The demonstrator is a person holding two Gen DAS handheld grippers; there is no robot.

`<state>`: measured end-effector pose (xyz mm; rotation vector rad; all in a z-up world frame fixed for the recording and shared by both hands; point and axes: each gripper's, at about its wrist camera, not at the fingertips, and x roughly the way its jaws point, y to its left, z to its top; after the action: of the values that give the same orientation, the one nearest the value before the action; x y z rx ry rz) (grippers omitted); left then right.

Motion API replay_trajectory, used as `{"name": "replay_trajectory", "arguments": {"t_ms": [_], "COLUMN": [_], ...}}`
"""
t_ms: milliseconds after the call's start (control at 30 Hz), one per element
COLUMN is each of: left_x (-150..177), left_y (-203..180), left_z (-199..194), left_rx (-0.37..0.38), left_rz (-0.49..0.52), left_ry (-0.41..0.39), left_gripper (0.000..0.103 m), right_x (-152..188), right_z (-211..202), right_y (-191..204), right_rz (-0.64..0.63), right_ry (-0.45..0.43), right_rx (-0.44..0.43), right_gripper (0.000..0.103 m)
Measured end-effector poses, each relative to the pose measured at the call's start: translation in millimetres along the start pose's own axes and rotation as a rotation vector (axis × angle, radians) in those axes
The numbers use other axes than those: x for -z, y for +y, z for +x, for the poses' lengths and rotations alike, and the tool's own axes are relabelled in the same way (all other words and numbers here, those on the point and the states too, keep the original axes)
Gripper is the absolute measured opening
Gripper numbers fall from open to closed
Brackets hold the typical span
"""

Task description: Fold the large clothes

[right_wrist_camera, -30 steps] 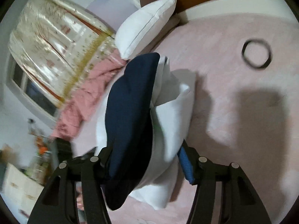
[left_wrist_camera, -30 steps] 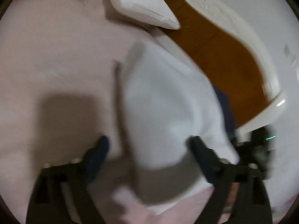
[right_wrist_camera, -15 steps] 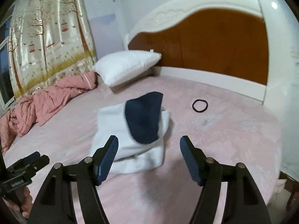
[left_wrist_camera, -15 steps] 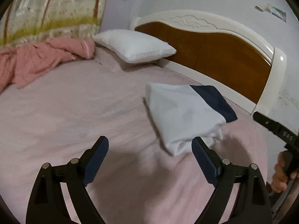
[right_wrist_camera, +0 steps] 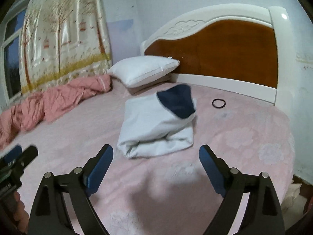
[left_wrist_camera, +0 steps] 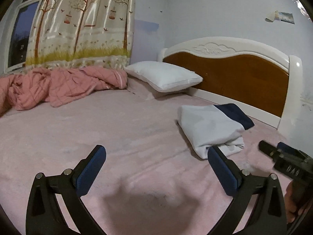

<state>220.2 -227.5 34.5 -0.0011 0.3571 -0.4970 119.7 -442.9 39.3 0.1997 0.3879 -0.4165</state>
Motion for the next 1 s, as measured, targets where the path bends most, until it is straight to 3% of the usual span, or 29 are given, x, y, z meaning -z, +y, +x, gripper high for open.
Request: {"name": "replay_trajectory", "arguments": {"t_ms": [167, 267, 400, 1000], "left_x": [27, 35, 39, 42], "left_y": [10, 23, 30, 15], "left_z": [21, 34, 31, 20], "left_rx": [-0.020, -0.008, -0.073, -0.057], "left_rz": [-0.028, -0.085, -0.127, -0.061], "left_ry": [0.030, 0.077, 0.061, 0.019], "left_gripper": [0.103, 0.103, 0.103, 0.103], "right_x": [11, 16, 20, 20], "right_z": [11, 16, 24, 19], "right_y": [10, 12, 11, 25], "right_rz": [-0.063, -0.090, -0.085, -0.146], "right_ry": [0.021, 0.029, 0.056, 0.026], "right_rx": [0.034, 0.065, 0.093, 0.098], "right_gripper": [0.092, 0.100, 0.103, 0.103]}}
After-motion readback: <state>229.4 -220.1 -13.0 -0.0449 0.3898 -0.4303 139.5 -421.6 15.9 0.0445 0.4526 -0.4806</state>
